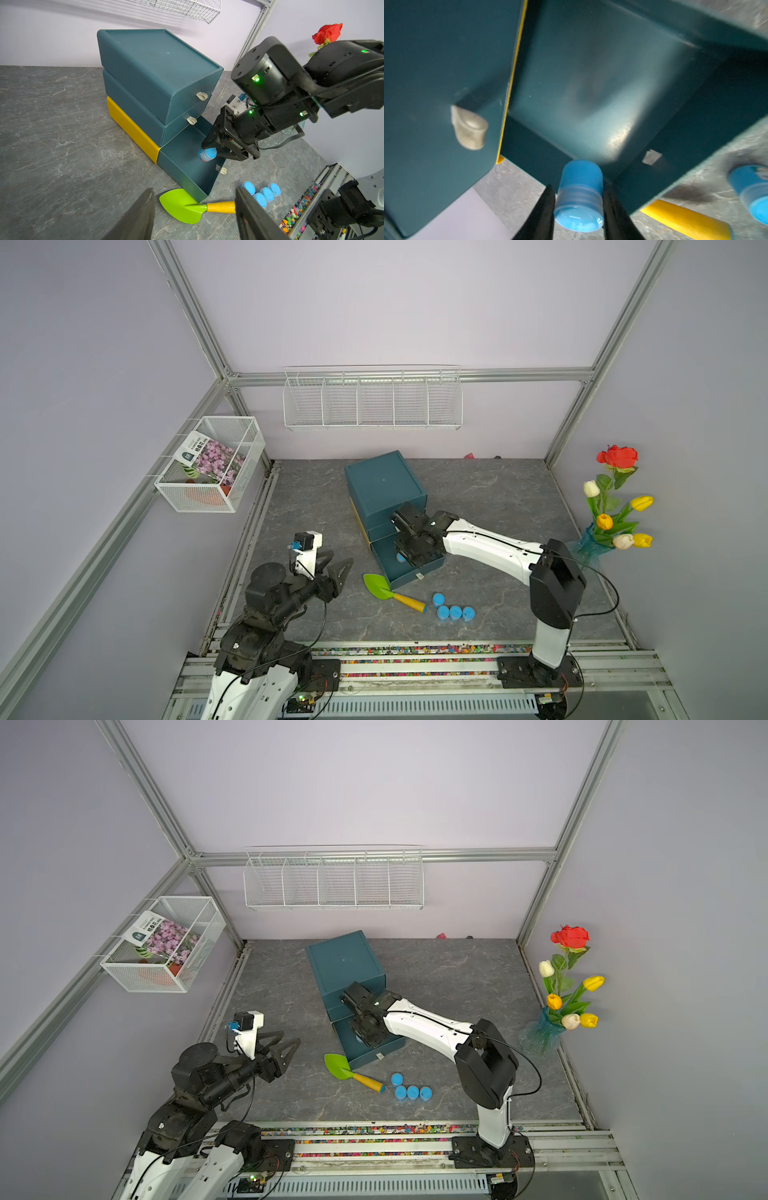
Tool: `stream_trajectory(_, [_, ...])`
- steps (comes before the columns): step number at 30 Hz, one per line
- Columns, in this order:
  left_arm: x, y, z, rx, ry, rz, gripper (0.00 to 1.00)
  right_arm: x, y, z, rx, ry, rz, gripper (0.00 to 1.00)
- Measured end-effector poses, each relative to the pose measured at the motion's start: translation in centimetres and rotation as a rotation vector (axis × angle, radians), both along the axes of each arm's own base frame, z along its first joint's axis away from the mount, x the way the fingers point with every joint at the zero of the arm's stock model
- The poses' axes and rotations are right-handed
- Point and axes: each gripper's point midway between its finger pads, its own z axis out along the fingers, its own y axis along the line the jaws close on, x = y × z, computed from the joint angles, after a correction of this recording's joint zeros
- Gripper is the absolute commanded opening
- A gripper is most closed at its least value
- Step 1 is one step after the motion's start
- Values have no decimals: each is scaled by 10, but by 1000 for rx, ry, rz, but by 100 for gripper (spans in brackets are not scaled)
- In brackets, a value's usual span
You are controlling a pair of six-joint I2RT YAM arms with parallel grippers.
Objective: Put the paint cans in the drawer according to color
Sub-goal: Place the paint can in the drawer.
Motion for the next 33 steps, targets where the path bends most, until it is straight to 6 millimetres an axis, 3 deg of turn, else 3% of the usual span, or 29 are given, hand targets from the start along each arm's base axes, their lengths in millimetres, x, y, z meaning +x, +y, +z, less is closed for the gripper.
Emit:
stream_trajectory(11, [0,0,0,0,-1,0,64,1,8,-35,-19,72,-63,0])
stream_trajectory(22, [0,0,0,0,-1,0,64,1,22,-38,20,110,-80,2])
stream_trajectory(28, [0,0,0,-1,-2,1,65,-4,24,-48,17,145,-88,15])
stream_trajectory(33, [0,0,1,-1,-3,0,64,-4,24,-49,19,152,-94,35])
